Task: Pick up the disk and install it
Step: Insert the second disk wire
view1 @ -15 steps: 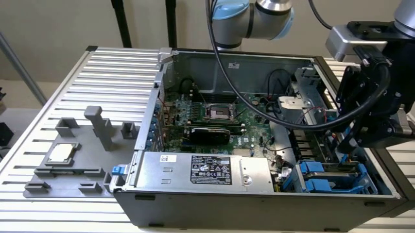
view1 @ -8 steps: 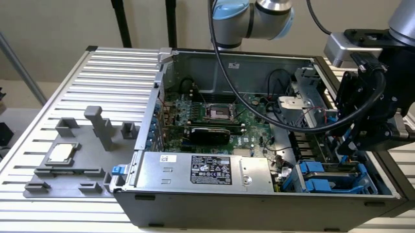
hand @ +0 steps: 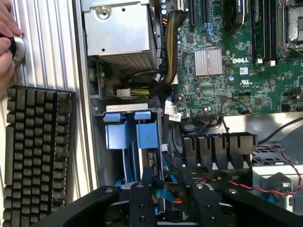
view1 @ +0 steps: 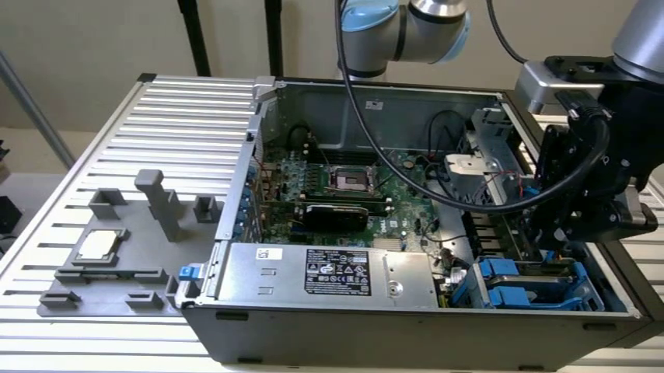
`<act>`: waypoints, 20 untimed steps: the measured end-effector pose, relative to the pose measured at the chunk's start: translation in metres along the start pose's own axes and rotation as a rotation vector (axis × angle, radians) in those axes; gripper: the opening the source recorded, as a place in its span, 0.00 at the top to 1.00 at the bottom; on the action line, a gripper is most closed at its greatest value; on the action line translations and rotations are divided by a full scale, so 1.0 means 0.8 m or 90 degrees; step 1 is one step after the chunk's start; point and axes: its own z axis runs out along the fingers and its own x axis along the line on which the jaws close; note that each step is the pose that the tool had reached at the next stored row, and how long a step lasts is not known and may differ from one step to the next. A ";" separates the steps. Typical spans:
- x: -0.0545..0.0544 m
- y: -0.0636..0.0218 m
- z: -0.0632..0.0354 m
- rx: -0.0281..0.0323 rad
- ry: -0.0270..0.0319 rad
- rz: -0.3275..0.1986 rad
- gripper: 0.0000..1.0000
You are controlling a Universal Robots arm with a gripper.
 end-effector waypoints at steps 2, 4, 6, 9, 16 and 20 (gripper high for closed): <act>-0.002 -0.001 0.002 0.0006 0.0059 0.000 0.64; -0.003 -0.001 0.005 0.0010 0.0107 0.000 0.73; -0.003 -0.001 0.007 0.0012 0.0125 0.000 0.80; -0.003 0.000 0.008 0.0012 0.0126 0.000 0.81; 0.003 0.009 0.011 0.0037 0.0113 -0.003 0.81; 0.008 0.008 0.019 0.0053 0.0106 -0.009 0.81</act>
